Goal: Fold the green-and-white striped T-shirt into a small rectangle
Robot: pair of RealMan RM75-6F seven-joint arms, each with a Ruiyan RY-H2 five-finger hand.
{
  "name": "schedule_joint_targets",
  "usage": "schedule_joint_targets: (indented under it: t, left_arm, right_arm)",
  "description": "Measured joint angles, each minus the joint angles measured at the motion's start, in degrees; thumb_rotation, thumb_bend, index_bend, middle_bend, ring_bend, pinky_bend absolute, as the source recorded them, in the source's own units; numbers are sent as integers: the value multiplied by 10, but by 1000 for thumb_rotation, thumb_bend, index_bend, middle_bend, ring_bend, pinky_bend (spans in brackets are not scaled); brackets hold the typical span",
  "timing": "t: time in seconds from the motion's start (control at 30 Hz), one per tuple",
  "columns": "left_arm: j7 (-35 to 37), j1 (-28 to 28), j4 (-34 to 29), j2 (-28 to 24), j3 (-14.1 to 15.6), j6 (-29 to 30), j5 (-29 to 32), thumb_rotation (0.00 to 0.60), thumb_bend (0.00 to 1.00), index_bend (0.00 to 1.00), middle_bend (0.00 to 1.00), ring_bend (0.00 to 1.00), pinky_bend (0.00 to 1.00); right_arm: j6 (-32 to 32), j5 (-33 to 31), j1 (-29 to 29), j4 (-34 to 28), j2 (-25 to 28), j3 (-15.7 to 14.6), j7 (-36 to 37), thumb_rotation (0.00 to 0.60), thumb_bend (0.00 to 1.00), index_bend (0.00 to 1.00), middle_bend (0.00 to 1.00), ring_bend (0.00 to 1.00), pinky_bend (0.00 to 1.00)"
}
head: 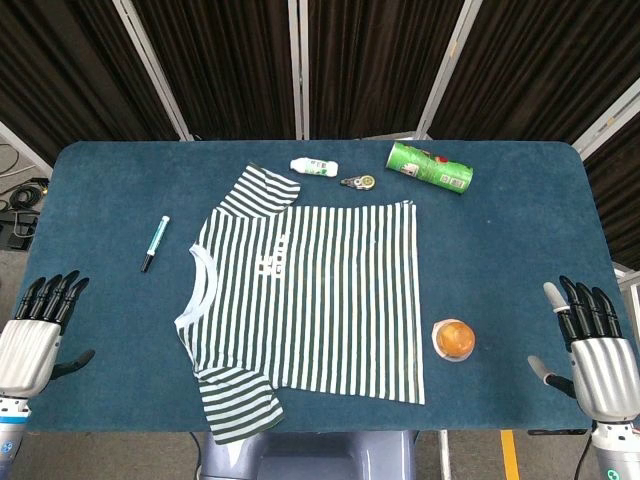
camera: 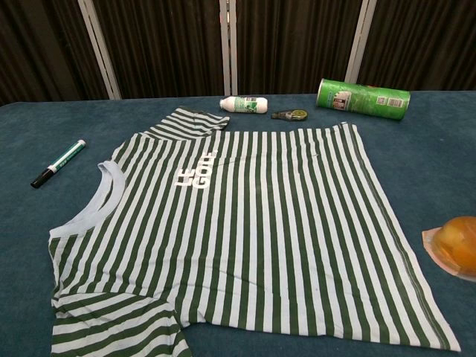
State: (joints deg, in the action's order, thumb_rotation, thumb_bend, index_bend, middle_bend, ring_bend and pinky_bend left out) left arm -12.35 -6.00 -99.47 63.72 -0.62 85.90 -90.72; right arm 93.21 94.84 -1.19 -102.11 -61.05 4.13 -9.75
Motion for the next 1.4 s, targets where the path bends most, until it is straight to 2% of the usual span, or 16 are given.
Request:
schedule_joint_targets:
  t: [0.17,0.23,0.43,0.53,0.63,0.8,0.97,1.4]
  left_arm:
    - [-2,-1,-5,0,-1,1,-1,600,0,0,0,0,0]
    - [-5,-1,-9,-1,-1,1,0,600,0,0,0,0,0]
    - [-11,-1,-14,-2,-4,-2,7,600,0,0,0,0,0]
    - [-14,-2,-18,-2,-7,-2,11,600,0,0,0,0,0]
    - [-21,-3,-22,-1,-8,-5,14,600,0,0,0,0,0]
    - [-23,-5,-24,0,-9,-10,21,600,0,0,0,0,0]
    - [-18,-4,-26,-3,-9,-5,17,600,0,0,0,0,0]
    - [-8,-4,-26,-9,-9,-9,21,600,0,0,0,0,0]
  right_arm:
    - [-30,4,-9,0,3,-10,-1,600,0,36,0,0,0]
    - [-57,11,-19,1,6,-18,-1,600,0,78,0,0,0]
    - [-124,72,-65,22,5,-45,41,600,0,367,0,0,0]
    - [-164,111,-101,44,-5,-57,68,600,0,457,19,0,0]
    - [-195,139,-131,68,-29,-68,76,600,12,501,51,0,0]
    - [-229,163,-156,109,-71,-86,87,600,55,532,60,0,0]
    - [-263,164,-169,131,-104,-97,71,600,57,528,57,0,0]
    - [-273,162,-175,203,-165,-114,-1,600,58,522,63,0,0]
